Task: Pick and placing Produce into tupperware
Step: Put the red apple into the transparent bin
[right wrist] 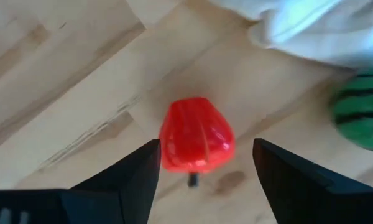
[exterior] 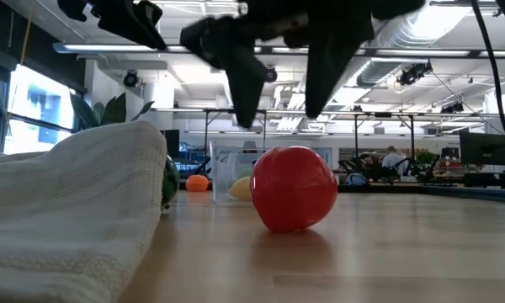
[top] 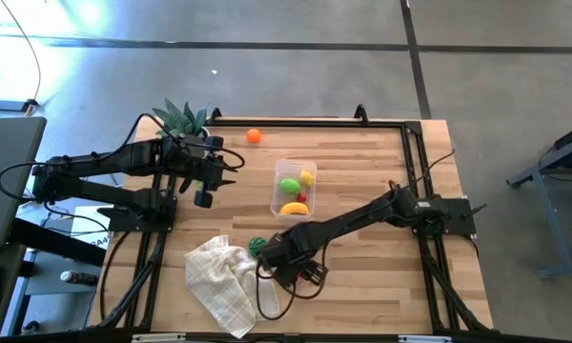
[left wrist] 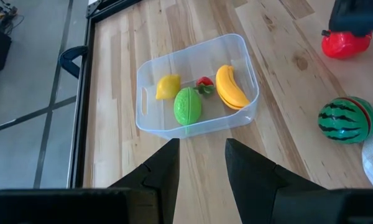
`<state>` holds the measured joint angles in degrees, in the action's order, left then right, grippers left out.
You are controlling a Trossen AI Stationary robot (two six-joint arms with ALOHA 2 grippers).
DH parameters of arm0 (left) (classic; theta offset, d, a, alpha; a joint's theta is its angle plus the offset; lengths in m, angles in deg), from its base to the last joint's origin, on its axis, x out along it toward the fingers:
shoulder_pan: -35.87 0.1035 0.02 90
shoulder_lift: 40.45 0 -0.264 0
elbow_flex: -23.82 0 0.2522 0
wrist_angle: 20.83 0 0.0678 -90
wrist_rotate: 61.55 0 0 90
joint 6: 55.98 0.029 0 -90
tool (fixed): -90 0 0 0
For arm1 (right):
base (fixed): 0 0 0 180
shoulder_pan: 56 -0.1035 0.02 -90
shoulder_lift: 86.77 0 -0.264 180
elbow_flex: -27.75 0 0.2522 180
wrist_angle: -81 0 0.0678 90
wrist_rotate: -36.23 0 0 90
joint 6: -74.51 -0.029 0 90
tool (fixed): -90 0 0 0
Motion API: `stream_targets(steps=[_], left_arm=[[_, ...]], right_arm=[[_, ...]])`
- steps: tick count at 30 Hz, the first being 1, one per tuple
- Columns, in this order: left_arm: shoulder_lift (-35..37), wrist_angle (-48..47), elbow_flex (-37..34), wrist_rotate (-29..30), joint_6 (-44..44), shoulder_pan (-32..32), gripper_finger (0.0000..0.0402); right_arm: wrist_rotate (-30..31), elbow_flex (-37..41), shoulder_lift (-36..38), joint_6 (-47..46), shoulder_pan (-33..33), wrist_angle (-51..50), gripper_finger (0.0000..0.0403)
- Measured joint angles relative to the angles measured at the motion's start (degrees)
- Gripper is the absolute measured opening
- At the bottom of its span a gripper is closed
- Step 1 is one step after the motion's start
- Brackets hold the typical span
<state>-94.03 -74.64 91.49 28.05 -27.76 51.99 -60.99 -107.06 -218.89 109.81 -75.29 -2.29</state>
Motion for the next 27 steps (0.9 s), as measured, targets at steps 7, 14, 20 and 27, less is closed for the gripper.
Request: stream_targets(steps=[7,14,20,27], left_arm=[[0.0,0.0,0.0,0.0,0.0,0.0,0.0117],[0.0,0.0,0.0,0.0,0.0,0.0,0.0117],[0.0,0.0,0.0,0.0,0.0,0.0,0.0117],[0.0,0.0,0.0,0.0,0.0,0.0,0.0117]], right_arm=[[0.8,0.0,-3.3,0.0,0.1,-0.3,0.0248],[0.6,0.0,-3.9,0.2,0.1,-0.5,0.0248],[-0.5,-0.1,-4.7,0.2,0.1,-0.7,0.0248],[-0.8,-0.1,-4.9,-1.1,0.3,-0.4,0.0248]])
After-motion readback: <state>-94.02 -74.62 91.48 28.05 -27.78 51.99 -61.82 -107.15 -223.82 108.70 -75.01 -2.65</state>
